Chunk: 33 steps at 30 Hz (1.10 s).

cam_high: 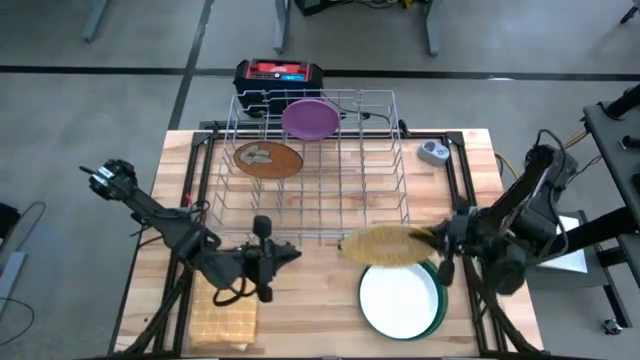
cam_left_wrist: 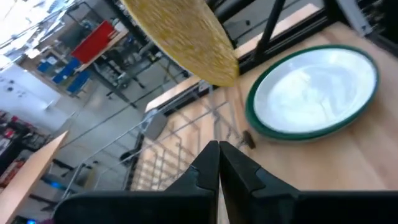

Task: Sort dishes
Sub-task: Put the yellow plate into the dish rack

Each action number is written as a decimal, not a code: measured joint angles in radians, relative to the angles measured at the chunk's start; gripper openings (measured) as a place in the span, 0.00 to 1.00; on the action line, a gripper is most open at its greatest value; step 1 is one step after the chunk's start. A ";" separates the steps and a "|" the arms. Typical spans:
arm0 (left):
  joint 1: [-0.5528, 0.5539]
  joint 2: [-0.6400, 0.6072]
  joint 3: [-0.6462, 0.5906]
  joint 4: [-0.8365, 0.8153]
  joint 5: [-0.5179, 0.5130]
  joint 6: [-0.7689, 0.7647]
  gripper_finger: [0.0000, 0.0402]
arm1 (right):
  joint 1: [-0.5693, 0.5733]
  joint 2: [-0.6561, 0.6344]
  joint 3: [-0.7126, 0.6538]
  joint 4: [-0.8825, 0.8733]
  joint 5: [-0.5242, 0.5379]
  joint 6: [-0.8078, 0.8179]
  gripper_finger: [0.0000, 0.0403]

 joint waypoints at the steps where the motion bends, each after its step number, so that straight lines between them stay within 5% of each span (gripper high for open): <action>1: -0.001 -0.021 -0.023 0.002 -0.006 -0.001 0.00 | -0.030 0.000 0.019 0.000 -0.005 -0.050 0.00; 8: -0.001 -0.156 -0.154 0.091 -0.046 0.015 0.00 | -0.318 -0.032 0.099 0.022 -0.130 -0.386 0.00; 18: -0.001 -0.266 -0.258 0.132 -0.051 0.026 0.00 | -0.849 -0.065 0.095 0.294 -0.643 -0.863 0.00; 33: -0.001 -0.365 -0.293 0.120 -0.051 0.105 0.00 | -1.347 0.088 0.088 0.397 -1.099 -1.113 0.00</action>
